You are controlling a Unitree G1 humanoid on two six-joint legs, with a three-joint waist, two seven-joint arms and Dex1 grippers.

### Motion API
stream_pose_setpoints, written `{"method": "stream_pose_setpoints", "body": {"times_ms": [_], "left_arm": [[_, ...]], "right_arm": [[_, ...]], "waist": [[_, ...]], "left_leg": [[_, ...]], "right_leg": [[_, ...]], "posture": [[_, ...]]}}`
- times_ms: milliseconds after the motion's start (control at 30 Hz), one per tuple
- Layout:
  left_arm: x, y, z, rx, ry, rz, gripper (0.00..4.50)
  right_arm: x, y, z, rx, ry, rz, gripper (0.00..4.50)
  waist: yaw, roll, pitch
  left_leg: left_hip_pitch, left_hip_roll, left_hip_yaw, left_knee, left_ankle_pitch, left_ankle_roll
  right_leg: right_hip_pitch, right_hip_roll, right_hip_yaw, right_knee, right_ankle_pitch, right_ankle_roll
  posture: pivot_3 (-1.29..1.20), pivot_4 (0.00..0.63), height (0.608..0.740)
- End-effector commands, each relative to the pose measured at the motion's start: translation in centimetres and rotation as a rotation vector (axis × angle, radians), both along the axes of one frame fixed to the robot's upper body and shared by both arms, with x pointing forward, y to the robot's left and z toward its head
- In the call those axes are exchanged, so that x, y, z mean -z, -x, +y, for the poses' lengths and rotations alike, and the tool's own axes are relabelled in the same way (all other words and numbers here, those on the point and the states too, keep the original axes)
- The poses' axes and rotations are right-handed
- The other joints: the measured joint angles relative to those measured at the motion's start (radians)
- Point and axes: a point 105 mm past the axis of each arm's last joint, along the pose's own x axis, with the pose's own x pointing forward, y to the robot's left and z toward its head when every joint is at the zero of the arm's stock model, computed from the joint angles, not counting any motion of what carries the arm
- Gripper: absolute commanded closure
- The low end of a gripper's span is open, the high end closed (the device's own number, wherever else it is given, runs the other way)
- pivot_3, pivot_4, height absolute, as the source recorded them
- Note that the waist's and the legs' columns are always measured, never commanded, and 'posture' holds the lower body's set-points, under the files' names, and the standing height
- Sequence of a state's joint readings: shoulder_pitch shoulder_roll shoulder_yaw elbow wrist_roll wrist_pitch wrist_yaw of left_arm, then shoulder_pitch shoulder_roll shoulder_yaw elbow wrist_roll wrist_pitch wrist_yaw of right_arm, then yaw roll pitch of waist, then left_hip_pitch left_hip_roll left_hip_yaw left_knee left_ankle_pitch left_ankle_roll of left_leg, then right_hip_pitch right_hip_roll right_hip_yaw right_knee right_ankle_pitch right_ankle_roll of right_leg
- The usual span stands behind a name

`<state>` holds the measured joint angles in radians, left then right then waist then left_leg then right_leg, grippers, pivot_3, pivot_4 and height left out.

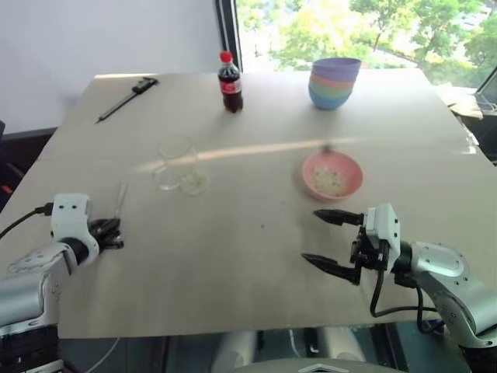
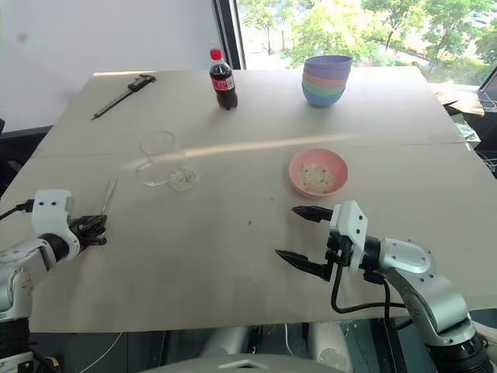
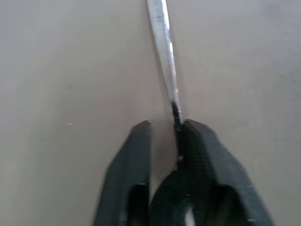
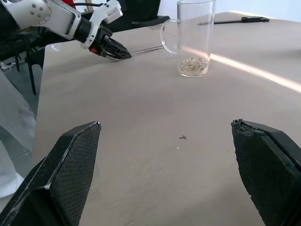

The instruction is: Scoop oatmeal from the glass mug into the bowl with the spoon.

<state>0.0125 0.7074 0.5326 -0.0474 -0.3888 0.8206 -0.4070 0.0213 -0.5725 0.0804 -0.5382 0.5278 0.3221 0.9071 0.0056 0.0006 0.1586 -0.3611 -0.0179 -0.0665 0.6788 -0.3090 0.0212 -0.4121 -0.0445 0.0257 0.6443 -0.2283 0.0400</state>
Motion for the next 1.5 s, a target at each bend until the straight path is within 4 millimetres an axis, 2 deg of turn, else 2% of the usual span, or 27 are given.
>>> {"method": "stream_pose_setpoints", "body": {"times_ms": [33, 167, 267, 400, 567, 667, 833, 1033, 1167, 1300, 1433, 1500], "left_arm": [[3.5, 2.5, 0.9, -0.063, 0.064, 0.116, 4.42], [5.0, 4.8, 0.8, -0.100, 0.087, 0.158, 4.42], [5.0, 5.7, -0.2, -0.088, 0.105, 0.129, 4.42], [2.9, 7.1, -2.8, -0.018, 0.125, -0.031, 4.42], [2.6, 9.7, -5.4, 0.093, 0.143, -0.013, 4.42], [2.3, 10.8, -8.1, 0.271, 0.100, 0.010, 4.42], [1.0, 10.1, -12.4, 0.503, -0.005, -0.094, 4.42], [0.1, 6.6, -17.1, 0.655, -0.141, -0.252, 4.42], [-1.0, 4.7, -20.1, 0.719, -0.150, -0.352, 4.42], [-1.5, 3.7, -22.8, 0.795, -0.093, -0.405, 4.42], [-1.8, 3.2, -24.1, 0.852, -0.070, -0.434, 4.42], [-1.7, 3.2, -24.3, 0.875, -0.071, -0.435, 4.42]], "right_arm": [[-0.6, 0.2, 0.1, -0.012, -0.014, -0.032, 0.00], [-0.5, 0.0, 0.1, -0.021, -0.003, -0.040, 0.00], [-0.4, -0.2, 0.1, -0.026, 0.002, -0.044, 0.00], [-0.2, -0.3, 0.2, -0.033, -0.004, -0.042, 0.00], [-0.1, -0.5, 0.3, -0.048, -0.012, -0.037, 0.00], [0.0, -0.7, 0.4, -0.061, -0.010, -0.041, 0.00], [-0.3, -1.2, 1.0, -0.043, -0.043, -0.007, 0.00], [-0.5, -2.4, 2.3, 0.077, -0.135, 0.209, 0.00], [-0.7, -3.7, 3.4, 0.131, -0.139, 0.326, 0.00], [-1.2, -4.0, 5.2, 0.092, -0.195, 0.474, 0.00], [-1.1, -3.8, 7.2, 0.037, -0.269, 0.647, 0.00], [-1.0, -4.0, 8.0, 0.040, -0.287, 0.679, 0.00]], "waist": [[-0.006, 0.000, 0.000], [-0.029, 0.004, -0.003], [-0.039, 0.006, -0.004], [-0.043, 0.006, -0.004], [-0.035, 0.002, -0.004], [-0.031, 0.001, -0.003], [-0.015, -0.004, 0.001], [-0.014, -0.006, 0.002], [-0.020, -0.006, 0.002], [-0.018, -0.006, 0.002], [-0.019, -0.006, 0.002], [-0.020, -0.006, 0.003]], "left_leg": [[0.000, 0.000, 0.000, 0.000, 0.000, 0.000], [0.002, 0.000, 0.004, -0.003, 0.000, 0.000], [0.006, 0.000, 0.008, -0.008, 0.000, 0.001], [0.007, 0.000, 0.009, -0.010, 0.000, 0.001], [0.005, 0.000, 0.008, -0.010, -0.001, 0.001], [0.005, 0.000, 0.007, -0.009, 0.000, 0.001], [0.004, -0.001, 0.007, -0.008, 0.000, 0.001], [0.000, 0.000, 0.002, -0.007, 0.000, 0.001], [0.000, 0.000, 0.004, -0.007, 0.000, 0.001], [-0.001, 0.000, 0.002, -0.007, 0.000, 0.001], [-0.002, 0.000, 0.001, -0.009, 0.000, 0.001], [-0.002, 0.000, 0.002, -0.009, 0.000, 0.001]], "right_leg": [[0.000, 0.000, 0.000, 0.000, 0.000, 0.000], [0.000, 0.000, 0.004, 0.000, 0.000, 0.000], [0.000, 0.000, 0.009, -0.001, 0.000, 0.000], [0.000, -0.001, 0.012, -0.001, 0.000, 0.001], [-0.001, -0.001, 0.010, -0.002, 0.000, 0.000], [-0.001, -0.001, 0.009, -0.002, -0.001, -0.001], [-0.001, 0.000, 0.008, -0.003, -0.002, -0.003], [-0.001, 0.000, 0.003, -0.003, -0.001, -0.002], [-0.002, 0.001, 0.003, -0.002, 0.000, 0.000], [-0.003, 0.001, 0.002, -0.002, 0.000, 0.000], [-0.004, 0.000, 0.002, -0.002, 0.000, 0.000], [-0.005, 0.001, 0.002, -0.002, 0.000, 0.000]], "posture": [[0.00, 0.150, 0.740], [0.00, 0.150, 0.740], [0.00, 0.150, 0.740], [0.00, 0.150, 0.740], [0.00, 0.150, 0.740], [0.00, 0.150, 0.740], [0.00, 0.150, 0.740], [0.00, 0.150, 0.740], [0.00, 0.150, 0.740], [0.00, 0.150, 0.740], [0.00, 0.150, 0.740], [0.00, 0.150, 0.740]]}}
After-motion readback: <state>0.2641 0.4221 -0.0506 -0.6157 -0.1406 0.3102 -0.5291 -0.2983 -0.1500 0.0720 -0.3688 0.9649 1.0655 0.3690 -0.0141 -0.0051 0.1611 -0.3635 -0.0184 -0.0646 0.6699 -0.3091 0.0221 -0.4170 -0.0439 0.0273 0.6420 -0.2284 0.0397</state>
